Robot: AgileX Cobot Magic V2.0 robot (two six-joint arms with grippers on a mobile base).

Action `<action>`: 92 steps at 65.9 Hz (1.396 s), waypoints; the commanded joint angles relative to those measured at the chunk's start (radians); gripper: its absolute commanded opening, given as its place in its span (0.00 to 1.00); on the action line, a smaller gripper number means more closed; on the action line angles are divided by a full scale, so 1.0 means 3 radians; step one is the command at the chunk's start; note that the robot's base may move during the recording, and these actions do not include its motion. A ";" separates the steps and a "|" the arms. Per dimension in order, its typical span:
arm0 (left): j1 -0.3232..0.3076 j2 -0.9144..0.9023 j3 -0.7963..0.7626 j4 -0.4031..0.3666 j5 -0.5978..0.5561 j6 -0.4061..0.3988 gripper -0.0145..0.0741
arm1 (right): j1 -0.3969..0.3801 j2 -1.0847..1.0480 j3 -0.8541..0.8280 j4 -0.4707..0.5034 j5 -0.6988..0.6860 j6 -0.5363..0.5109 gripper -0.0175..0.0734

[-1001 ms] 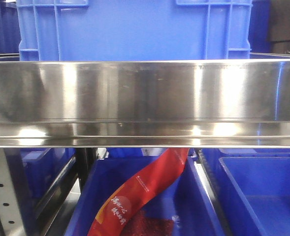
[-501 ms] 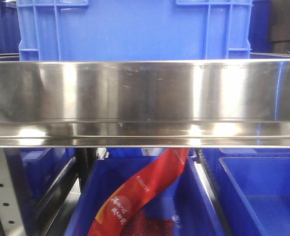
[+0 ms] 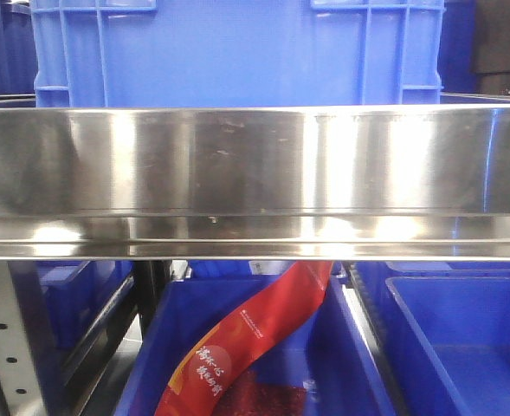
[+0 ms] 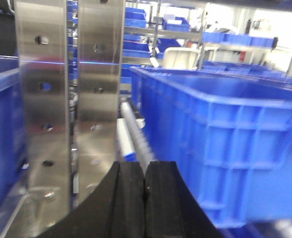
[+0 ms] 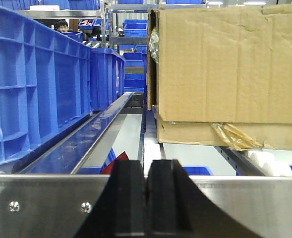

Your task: Grab block from conveyor and place in blue bin

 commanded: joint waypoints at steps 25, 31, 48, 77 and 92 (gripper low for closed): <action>0.0232 -0.1036 0.1332 0.0411 -0.0524 -0.0488 0.04 | -0.0012 -0.0011 0.0000 -0.0025 -0.0077 0.0010 0.02; 0.0232 -0.1036 0.1389 0.0347 -0.0644 -0.0488 0.04 | -0.0012 -0.0011 0.0000 -0.0025 -0.0077 0.0010 0.02; 0.0232 -0.1036 0.1389 0.0329 -0.0726 -0.0277 0.04 | -0.0012 -0.0011 0.0000 -0.0025 -0.0077 0.0010 0.02; 0.0232 -0.1036 0.1389 0.0329 -0.0708 -0.0277 0.04 | -0.0012 -0.0011 0.0000 -0.0025 -0.0077 0.0010 0.02; 0.0232 -0.1036 0.1389 0.0329 -0.0708 -0.0277 0.04 | -0.0012 -0.0011 0.0000 -0.0025 -0.0077 0.0010 0.02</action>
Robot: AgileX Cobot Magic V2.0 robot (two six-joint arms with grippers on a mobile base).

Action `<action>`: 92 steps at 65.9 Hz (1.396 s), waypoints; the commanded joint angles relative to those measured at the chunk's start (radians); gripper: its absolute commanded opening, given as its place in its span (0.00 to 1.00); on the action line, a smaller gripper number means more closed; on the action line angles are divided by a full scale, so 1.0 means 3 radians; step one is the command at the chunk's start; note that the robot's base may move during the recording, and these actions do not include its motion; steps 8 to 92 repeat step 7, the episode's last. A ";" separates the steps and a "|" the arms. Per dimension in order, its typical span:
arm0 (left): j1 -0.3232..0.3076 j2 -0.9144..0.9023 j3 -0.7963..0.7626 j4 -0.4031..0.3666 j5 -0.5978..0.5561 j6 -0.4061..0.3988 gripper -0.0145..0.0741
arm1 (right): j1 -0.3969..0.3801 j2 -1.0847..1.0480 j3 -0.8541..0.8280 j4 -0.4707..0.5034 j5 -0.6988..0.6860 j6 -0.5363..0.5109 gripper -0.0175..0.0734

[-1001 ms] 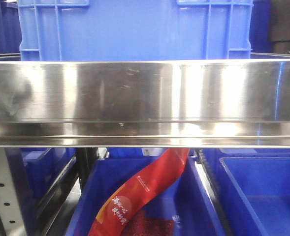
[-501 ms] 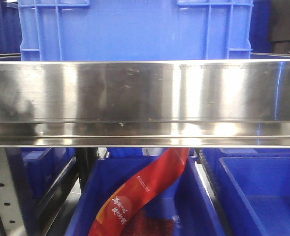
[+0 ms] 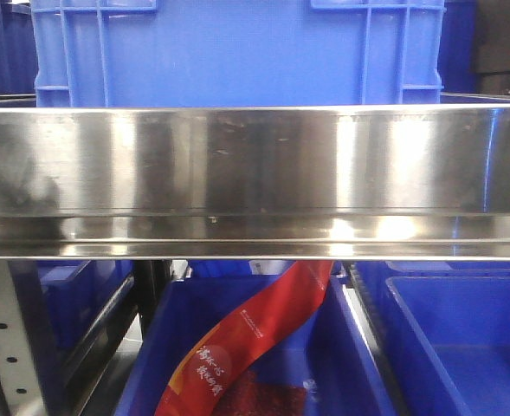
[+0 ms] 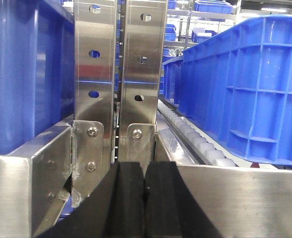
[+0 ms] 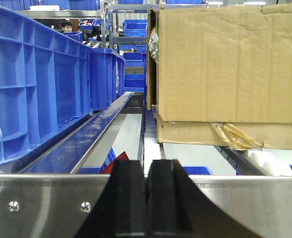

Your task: Grab block from conveyor and place in blue bin

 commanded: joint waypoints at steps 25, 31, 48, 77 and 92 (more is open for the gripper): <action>-0.0001 -0.0016 -0.0004 -0.0019 -0.0079 0.0006 0.04 | -0.0012 -0.0011 -0.0002 -0.0025 -0.0069 0.0010 0.02; -0.0001 -0.0016 -0.0004 -0.0019 -0.0079 0.0006 0.04 | -0.0012 -0.0011 -0.0002 -0.0025 -0.0069 0.0010 0.02; -0.0001 -0.0016 -0.0004 -0.0019 -0.0079 0.0006 0.04 | -0.0012 -0.0011 -0.0002 -0.0025 -0.0069 0.0010 0.02; -0.0001 -0.0016 -0.0004 -0.0019 -0.0079 0.0006 0.04 | -0.0012 -0.0011 -0.0002 -0.0025 -0.0069 0.0010 0.02; -0.0001 -0.0016 -0.0004 -0.0019 -0.0079 0.0006 0.04 | -0.0012 -0.0011 -0.0002 -0.0025 -0.0069 0.0010 0.02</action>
